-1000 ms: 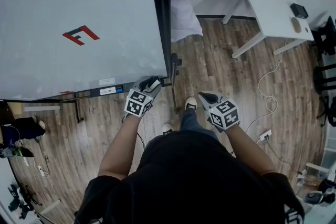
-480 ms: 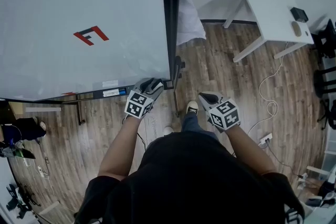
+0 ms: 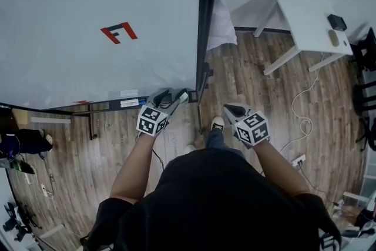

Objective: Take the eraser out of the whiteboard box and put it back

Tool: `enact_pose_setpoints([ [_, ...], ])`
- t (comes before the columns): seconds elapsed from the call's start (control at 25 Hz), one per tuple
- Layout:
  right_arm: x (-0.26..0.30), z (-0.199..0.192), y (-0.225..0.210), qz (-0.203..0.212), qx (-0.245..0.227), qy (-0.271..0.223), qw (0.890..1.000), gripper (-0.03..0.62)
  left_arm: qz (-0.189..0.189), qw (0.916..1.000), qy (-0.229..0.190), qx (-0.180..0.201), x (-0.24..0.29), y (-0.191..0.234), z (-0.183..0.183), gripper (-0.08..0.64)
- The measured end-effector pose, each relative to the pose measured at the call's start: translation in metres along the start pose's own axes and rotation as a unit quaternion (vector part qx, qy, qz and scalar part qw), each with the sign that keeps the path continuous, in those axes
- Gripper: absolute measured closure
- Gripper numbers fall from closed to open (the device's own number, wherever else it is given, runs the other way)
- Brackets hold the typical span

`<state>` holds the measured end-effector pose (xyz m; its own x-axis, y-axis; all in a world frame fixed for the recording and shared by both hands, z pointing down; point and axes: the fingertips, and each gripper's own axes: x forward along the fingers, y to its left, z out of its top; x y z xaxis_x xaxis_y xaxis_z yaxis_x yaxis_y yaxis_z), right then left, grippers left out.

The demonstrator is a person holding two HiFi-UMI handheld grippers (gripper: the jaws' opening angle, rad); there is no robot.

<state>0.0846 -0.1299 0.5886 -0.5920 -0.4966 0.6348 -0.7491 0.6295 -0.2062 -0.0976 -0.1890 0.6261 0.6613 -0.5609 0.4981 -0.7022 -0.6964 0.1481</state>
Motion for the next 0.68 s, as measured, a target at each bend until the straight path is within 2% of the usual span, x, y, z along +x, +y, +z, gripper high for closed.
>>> enact_pose_setpoints([
  [0.32, 0.002, 0.008, 0.01, -0.003, -0.005, -0.014, 1.0, 0.598, 0.016, 0.9998, -0.008, -0.011, -0.026, 0.007, -0.006, 0.33],
  [0.68, 0.004, 0.016, 0.028, -0.005, -0.01, -0.027, 1.0, 0.598, 0.016, 0.9997, -0.01, -0.014, -0.051, -0.004, -0.02, 0.333],
])
